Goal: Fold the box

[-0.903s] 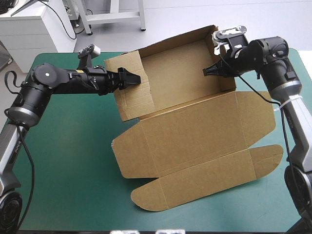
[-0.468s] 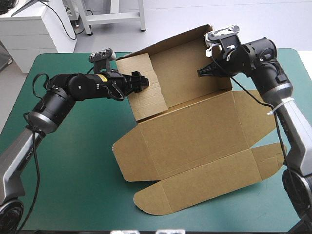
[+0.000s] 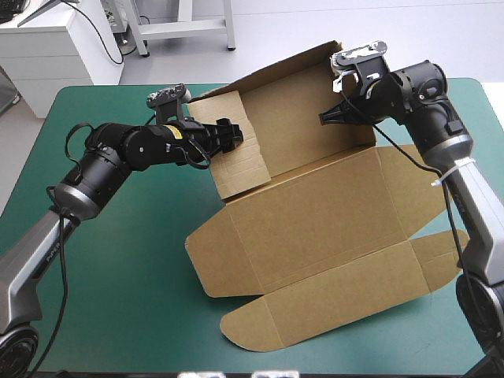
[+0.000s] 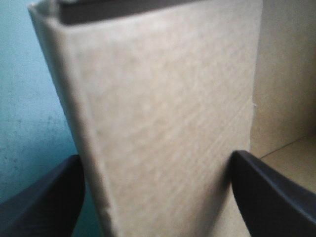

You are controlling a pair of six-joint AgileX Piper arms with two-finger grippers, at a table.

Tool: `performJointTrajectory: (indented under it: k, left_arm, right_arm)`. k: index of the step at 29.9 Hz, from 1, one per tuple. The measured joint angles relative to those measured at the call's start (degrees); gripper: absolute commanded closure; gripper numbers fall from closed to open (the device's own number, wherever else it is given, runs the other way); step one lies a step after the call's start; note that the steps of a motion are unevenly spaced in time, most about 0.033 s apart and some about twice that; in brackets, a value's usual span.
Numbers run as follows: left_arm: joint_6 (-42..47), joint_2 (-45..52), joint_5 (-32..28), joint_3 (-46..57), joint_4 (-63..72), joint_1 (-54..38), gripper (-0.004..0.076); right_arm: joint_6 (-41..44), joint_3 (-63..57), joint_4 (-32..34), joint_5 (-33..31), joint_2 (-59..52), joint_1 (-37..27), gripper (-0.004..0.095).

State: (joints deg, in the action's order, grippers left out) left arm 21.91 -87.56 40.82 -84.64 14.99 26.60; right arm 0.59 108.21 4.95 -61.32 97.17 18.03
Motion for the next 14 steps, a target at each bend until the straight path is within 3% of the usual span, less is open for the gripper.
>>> performJointTrajectory:
  k: [14]
  left_arm:
    - [2.00,0.00,-4.04,3.36,-0.19,0.36,0.0177]
  right_arm:
    - [1.20,0.18,0.12,1.31,-0.07,0.28,0.0921]
